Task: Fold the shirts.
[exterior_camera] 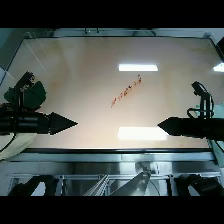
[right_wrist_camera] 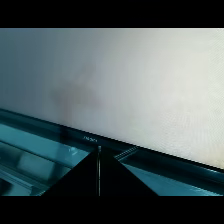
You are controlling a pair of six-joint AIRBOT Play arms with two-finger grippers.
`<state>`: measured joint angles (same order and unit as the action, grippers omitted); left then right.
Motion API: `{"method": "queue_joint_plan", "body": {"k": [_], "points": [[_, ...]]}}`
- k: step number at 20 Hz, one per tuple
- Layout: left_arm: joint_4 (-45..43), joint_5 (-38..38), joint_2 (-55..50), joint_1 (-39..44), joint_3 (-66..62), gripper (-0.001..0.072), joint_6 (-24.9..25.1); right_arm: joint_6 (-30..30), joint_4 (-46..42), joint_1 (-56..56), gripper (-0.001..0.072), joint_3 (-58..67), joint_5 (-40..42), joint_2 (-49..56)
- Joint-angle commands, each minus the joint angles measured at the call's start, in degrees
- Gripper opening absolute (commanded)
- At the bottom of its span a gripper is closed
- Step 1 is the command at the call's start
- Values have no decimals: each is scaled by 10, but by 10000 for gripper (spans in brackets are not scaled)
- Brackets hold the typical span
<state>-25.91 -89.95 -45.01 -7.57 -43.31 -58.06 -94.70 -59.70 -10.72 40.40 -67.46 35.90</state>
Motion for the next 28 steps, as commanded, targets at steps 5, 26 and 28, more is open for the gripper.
{"method": "queue_joint_plan", "body": {"k": [5, 26, 28], "points": [[0, 4, 0, 0, 0, 20, -4, 0, 0, -1, 23, 0, 0, 0], [-256, 139, -596, -372, -568, 720, -75, 0, 0, -1, 23, 0, 31, 2], [-256, 128, -660, -369, -610, 720, -84, 0, 2, -1, 23, 0, 31, 2]]}}
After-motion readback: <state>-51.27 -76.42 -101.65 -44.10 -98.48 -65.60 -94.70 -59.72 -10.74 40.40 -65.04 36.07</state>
